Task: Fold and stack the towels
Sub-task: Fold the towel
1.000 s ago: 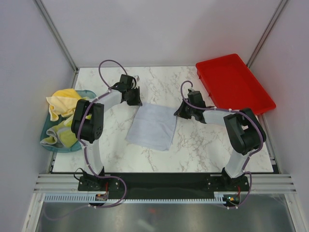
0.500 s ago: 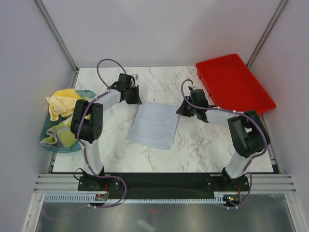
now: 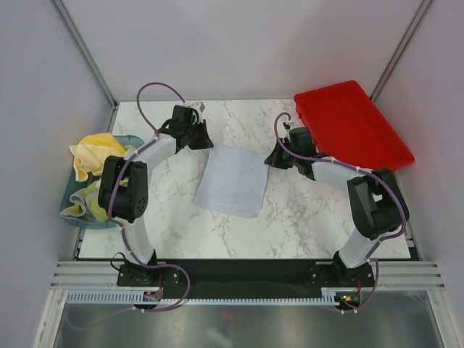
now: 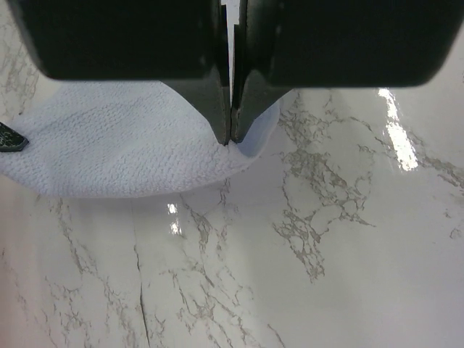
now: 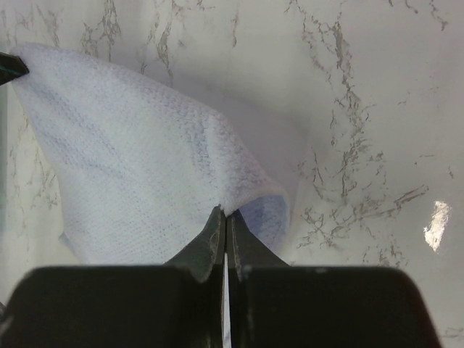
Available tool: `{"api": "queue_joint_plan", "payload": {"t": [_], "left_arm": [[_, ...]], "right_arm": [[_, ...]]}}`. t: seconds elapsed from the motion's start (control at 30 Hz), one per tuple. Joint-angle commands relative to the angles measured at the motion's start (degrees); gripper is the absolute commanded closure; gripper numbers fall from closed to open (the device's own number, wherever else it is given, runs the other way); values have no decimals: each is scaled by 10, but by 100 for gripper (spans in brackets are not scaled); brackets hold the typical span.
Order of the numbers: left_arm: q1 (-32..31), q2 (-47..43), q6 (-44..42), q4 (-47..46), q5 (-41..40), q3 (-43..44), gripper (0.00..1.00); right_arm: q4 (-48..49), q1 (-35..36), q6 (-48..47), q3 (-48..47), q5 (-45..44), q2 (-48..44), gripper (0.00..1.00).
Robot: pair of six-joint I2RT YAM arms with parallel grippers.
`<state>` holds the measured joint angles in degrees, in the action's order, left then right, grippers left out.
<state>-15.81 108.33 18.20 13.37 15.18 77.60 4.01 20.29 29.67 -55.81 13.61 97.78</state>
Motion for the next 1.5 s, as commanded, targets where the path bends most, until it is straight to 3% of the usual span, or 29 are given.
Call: {"api": "queue_joint_plan", "payload": {"t": [0.0,0.2,0.6,0.9,1.03,1.17,1.33,1.47], "left_arm": [[4,-21,12,-20,6,9,98],[3,-55,19,-23,6,-5,98],[-12,-303,66,-53,27,-139,98],[-91,-508,96,-73,2,-259,98],[-145,-601,111,-28,-49,-276,98],[-168,-629,132,9,-78,-281,98],[-168,-588,145,34,-167,-290,98],[-162,-503,134,-36,-248,-322,98]], "right_arm": [[7,-2,-15,-4,12,-22,100],[-11,-3,-32,-25,25,-59,100],[-91,-3,-62,-25,66,-246,100],[-105,1,-68,65,104,-440,100],[-140,4,-45,82,118,-514,100],[-149,4,-10,112,118,-579,100],[-83,5,9,156,70,-532,100],[35,5,16,187,61,-394,100]]}}
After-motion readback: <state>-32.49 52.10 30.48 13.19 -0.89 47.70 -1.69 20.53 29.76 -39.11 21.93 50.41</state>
